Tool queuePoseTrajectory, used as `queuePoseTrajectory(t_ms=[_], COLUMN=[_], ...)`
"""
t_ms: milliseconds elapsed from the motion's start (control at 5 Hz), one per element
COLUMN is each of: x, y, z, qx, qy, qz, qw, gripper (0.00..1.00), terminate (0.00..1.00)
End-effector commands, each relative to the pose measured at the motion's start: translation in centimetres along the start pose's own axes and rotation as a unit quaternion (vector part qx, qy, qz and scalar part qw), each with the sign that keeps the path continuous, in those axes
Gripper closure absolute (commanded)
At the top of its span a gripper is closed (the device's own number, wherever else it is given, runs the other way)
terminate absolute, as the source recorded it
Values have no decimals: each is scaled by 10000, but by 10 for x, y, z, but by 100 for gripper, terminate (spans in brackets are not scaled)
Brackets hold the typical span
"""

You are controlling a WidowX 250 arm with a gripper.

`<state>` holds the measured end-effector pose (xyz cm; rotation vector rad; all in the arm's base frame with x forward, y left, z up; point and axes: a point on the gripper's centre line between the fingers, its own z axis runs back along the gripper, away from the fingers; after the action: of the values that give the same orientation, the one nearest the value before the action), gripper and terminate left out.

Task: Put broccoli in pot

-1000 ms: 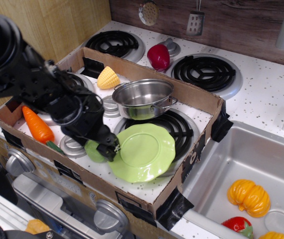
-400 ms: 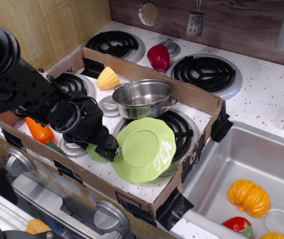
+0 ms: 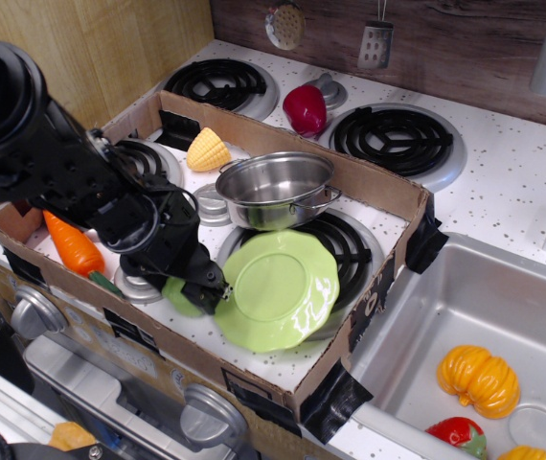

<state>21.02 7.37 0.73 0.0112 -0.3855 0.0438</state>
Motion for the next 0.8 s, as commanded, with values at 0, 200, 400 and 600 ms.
queuePoseTrajectory(t_ms=[0,200,400,600], x=[42,60,80,96], y=[-2,-7,-12,-11], z=[45,64,70,69], qx=[517,713,716,745], qy=[-106,-160,-389,-993], qz=[-317,-397,-531,-721], qw=[9981,9965,9953,9896], gripper=[100,100,100,100], terminate=[0,0,0,0])
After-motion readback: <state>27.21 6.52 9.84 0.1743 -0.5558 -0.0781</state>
